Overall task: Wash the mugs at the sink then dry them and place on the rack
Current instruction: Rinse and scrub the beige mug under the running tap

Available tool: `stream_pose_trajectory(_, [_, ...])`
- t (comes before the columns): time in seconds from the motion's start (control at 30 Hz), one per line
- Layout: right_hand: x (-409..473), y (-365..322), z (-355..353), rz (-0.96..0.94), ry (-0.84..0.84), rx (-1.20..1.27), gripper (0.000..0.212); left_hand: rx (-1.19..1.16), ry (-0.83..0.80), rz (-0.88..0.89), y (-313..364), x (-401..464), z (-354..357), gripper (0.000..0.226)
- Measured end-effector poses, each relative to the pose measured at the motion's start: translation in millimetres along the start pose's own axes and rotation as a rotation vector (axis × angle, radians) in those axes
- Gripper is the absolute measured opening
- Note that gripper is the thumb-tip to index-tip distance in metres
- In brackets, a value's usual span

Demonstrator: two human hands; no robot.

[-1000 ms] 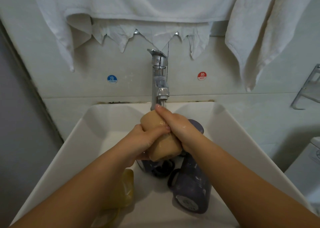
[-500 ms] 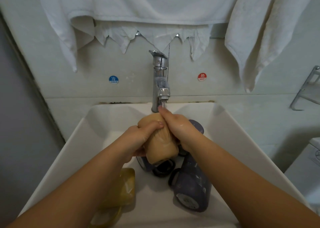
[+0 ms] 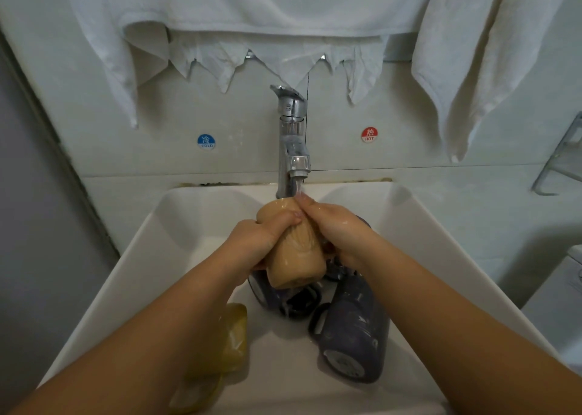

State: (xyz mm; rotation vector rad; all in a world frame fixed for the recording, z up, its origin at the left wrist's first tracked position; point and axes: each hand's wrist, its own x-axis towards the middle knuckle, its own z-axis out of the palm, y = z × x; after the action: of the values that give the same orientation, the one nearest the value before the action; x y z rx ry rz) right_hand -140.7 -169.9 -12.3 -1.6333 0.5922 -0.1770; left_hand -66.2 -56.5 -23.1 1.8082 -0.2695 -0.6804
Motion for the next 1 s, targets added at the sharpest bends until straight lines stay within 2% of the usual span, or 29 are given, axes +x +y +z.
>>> stream_pose_trajectory(0.1, [2, 3, -2, -0.013, -0.06, 0.005, 0.045, 0.028, 0.007, 0.029, -2, 1, -1, 0.074])
stream_pose_trajectory(0.2, [3, 1, 4, 0.023, -0.033, 0.027, 0.051, 0.073, 0.023, 0.038, -2, 2, 3, 0.076])
stream_pose_trajectory(0.33, [3, -2, 6, -0.035, 0.031, 0.008, 0.038, 0.029, 0.024, 0.044, 1, 0, 1, 0.071])
stream_pose_trajectory(0.5, [-1, 2, -2, -0.122, -0.066, 0.061, 0.025, 0.014, 0.027, 0.039, 2, 1, -2, 0.072])
stream_pose_trajectory(0.63, [3, -2, 6, -0.058, 0.046, 0.046, 0.036, 0.062, 0.016, 0.067, 0, 2, 3, 0.075])
stream_pose_trajectory(0.73, [4, -2, 6, -0.073, 0.096, 0.009, 0.037, 0.041, 0.03, 0.05, 2, 1, 3, 0.072])
stream_pose_trajectory(0.9, [-1, 4, 1, -0.148, -0.038, 0.085, 0.016, 0.031, 0.04, 0.044, 1, 2, -1, 0.073])
stream_pose_trajectory(1.0, [3, 1, 3, -0.128, -0.001, 0.08, 0.024, 0.074, 0.027, 0.077, -1, 4, 1, 0.078])
